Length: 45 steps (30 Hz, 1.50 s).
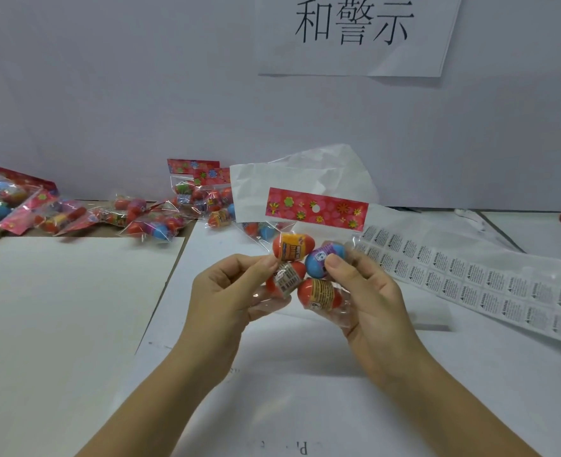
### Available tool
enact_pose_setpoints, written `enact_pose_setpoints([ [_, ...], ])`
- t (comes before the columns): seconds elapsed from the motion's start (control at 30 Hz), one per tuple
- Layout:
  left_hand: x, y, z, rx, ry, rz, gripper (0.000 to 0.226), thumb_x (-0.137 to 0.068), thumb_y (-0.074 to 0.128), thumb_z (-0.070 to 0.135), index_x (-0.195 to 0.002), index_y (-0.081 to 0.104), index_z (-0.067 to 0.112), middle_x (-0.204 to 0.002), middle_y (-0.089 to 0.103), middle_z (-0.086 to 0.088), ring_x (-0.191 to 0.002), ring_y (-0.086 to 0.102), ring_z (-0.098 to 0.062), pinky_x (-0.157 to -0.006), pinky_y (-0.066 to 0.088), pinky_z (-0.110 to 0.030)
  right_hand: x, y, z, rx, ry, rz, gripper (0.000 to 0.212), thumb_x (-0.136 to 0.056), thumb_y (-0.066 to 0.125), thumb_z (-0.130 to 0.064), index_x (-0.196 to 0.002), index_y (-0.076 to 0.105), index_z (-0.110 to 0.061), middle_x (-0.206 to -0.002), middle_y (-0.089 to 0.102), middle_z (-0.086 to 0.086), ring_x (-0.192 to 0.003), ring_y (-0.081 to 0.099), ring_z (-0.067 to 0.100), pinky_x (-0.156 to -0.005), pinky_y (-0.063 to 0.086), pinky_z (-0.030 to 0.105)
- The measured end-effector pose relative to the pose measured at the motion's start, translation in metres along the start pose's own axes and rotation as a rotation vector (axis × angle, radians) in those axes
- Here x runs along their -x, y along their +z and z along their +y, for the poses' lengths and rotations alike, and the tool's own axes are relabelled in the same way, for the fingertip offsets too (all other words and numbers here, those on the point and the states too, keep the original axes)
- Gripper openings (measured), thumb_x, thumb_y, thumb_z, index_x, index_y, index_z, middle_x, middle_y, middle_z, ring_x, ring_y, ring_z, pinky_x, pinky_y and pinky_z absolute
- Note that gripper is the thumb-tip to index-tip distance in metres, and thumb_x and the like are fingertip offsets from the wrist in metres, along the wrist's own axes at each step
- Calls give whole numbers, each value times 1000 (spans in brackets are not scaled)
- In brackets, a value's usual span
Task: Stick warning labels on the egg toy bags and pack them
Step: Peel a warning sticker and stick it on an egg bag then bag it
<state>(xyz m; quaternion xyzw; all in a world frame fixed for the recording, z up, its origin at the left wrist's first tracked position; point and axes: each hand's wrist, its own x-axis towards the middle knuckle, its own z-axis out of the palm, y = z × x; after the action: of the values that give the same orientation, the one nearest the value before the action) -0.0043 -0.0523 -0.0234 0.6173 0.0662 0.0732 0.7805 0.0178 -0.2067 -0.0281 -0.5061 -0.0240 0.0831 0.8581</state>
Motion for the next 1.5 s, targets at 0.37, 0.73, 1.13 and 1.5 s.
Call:
enact_pose_setpoints([
  [0.37,-4,-2,3,-72,-37,102,22,-89,65,14,-71,77,16,-78,76,-9,-67,73,-25,-56,60,-29,-3,-2,3,46,-28,5,37,-52,81,-35,-87,75,-25,-91,75,11,-81,73,23,-61,58,32],
  [0.73,-4,0,-4,54,-197,41,36,-97,54,21,-72,80,13,-90,76,-15,-76,73,-26,-59,60,-31,-4,-5,4,6,44,-7,26,-55,78,-28,-80,78,-21,-87,75,12,-72,73,23,-57,58,31],
  [1.13,-5,-1,-10,-138,18,218,11,-94,59,18,-91,69,21,-93,74,-1,-81,72,-21,-60,58,-27,-8,-8,3,100,25,42,44,-53,80,-34,-94,75,-17,-93,75,11,-82,73,23,-67,58,36],
  [1.5,9,11,-12,295,-65,-117,56,-82,59,41,-127,60,9,-121,68,-17,-117,62,-36,-101,49,-49,14,1,-2,418,-265,-266,42,-74,64,-44,-115,68,-40,-104,72,-8,-99,65,6,-81,50,18],
])
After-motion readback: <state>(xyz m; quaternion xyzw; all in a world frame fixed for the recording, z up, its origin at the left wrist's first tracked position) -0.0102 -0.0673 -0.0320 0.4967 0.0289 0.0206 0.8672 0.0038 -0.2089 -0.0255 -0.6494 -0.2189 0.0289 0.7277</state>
